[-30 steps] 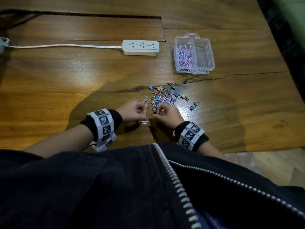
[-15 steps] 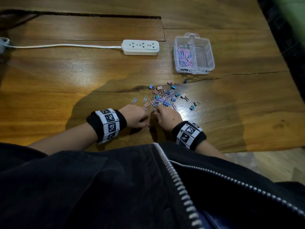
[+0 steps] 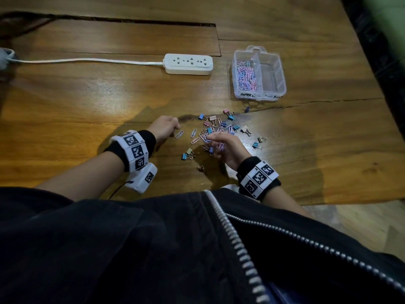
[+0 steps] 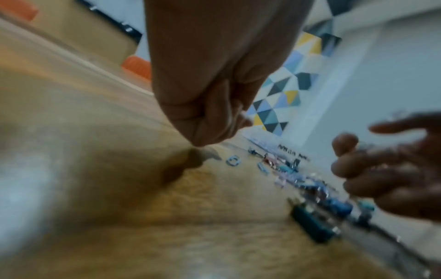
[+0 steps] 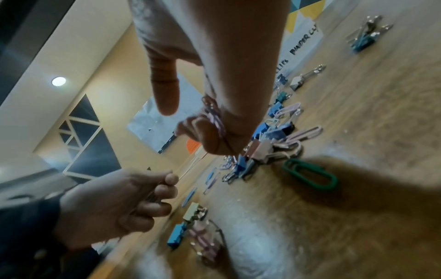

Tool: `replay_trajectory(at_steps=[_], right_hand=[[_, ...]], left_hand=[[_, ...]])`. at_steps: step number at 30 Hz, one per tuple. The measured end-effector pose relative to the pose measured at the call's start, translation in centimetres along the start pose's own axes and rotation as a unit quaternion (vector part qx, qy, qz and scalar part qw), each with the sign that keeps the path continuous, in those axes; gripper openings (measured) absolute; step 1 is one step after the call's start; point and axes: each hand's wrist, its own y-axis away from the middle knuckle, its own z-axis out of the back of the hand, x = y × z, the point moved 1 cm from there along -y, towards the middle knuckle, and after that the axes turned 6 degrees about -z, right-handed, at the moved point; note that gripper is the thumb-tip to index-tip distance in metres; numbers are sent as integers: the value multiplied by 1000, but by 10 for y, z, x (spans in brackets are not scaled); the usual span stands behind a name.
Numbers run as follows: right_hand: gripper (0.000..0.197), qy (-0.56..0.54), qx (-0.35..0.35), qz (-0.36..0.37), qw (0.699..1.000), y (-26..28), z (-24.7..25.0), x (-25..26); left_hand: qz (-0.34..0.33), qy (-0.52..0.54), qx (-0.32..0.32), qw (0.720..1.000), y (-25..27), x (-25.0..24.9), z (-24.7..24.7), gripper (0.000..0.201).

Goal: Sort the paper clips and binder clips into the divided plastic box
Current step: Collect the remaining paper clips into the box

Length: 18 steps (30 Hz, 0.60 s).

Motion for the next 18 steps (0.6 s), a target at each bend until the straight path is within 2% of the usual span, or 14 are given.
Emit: replay_trajectory(at_steps=[2,4,5,7,8,12,13,15,18], right_hand=[[21,136,-49,29,989,-4,-4,-2],[14,316,-94,68,942,-8,-8,-7],[9,392,-107,84,910,-9,-10,-8],[15,506,-127,104,847,-10,-14,-10],[18,538,-136,105,825,-10,-15,-9],[18,606,-141,91,778,-11,-21,-4],[18,625,-136,91,764,-10,-23,-4],[22,658,-123,102,736,-8,-25,-7],[25,669,-118,128,723,-7,-25,-12]], left_hand=[[-34,-192,-24,980,-2,2,0,33],[-54,-322,-43,944,0,2,-3,36],[-61,-356,-44,931,1,3,-5,37],[-74,-395,-32,915,1,2,-9,38],[-81,-407,-24,910,1,1,-11,37],[-69,-447,-10,892,3,-3,-22,34],[-64,-448,-10,892,6,-5,-25,32],[-60,-411,-5,910,9,-8,-28,29],[-53,-269,-12,962,7,-13,-26,20]])
